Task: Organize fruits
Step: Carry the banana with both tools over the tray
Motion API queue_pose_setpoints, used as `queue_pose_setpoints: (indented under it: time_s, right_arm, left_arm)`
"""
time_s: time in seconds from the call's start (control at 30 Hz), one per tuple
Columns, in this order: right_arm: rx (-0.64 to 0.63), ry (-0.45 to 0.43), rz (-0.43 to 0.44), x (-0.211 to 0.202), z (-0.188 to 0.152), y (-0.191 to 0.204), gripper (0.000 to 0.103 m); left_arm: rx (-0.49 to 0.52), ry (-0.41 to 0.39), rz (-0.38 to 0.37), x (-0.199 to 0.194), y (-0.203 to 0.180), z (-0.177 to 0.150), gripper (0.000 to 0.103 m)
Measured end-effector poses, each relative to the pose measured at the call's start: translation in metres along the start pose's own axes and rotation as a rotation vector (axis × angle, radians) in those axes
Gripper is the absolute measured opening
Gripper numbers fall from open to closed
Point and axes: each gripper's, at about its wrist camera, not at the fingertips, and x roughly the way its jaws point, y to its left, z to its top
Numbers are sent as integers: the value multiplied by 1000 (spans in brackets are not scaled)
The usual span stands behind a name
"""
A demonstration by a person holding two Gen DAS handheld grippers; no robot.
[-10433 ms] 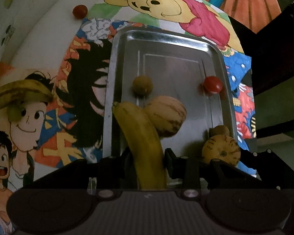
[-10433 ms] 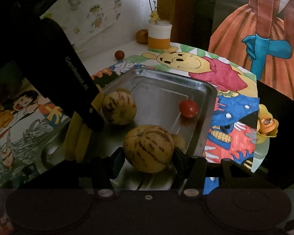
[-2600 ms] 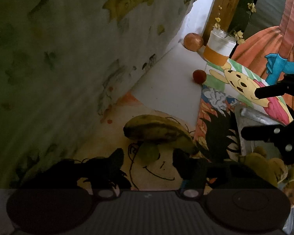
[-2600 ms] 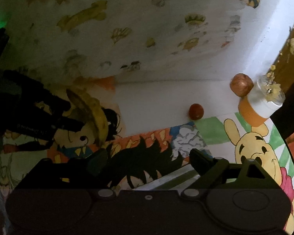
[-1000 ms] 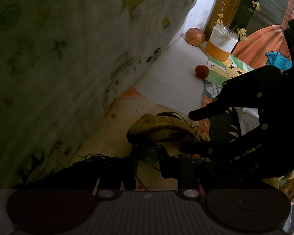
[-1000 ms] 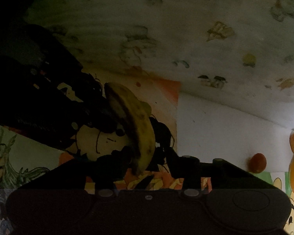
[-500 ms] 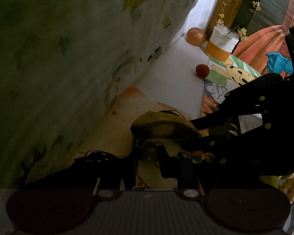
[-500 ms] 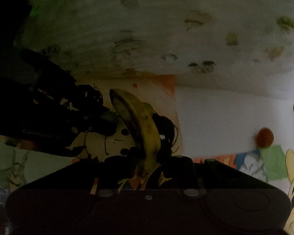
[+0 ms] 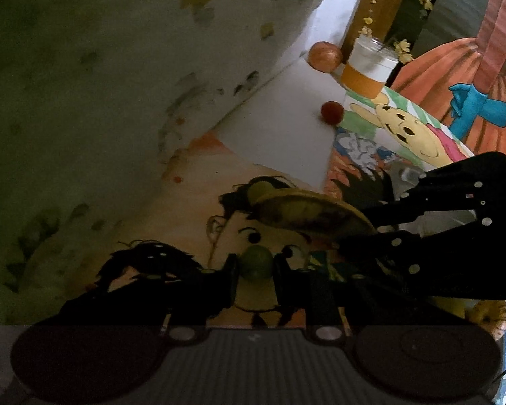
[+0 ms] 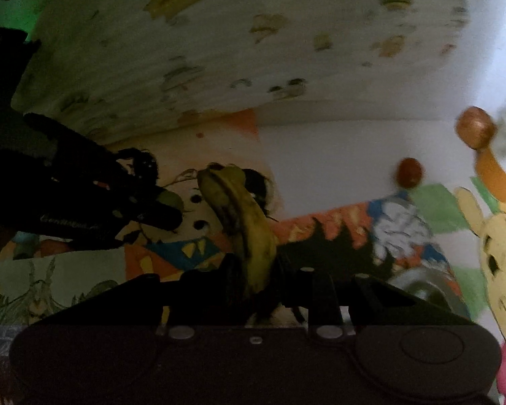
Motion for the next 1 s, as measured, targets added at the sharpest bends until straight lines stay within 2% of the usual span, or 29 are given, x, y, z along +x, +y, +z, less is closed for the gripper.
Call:
queue_pose_setpoints:
  time_s: [0.23,0.43,0.77,1.0]
  right_arm:
    - [76,-33,-91,-35,-22,-22,26]
    - [148,-27,-150,-56,-46,-38,26]
    - [248,-62,-247,-91,-69,-49,26]
    - [328,-48,-334,-107,-97,-56,26]
  left_arm:
    - [42,-21,-48,1,-23,8,24]
    - [103,-27,-105,8,-50,20,24]
    - [187,-34,-168,17,-80,36,24]
    - [258,-34,-215,32,-109,49,24]
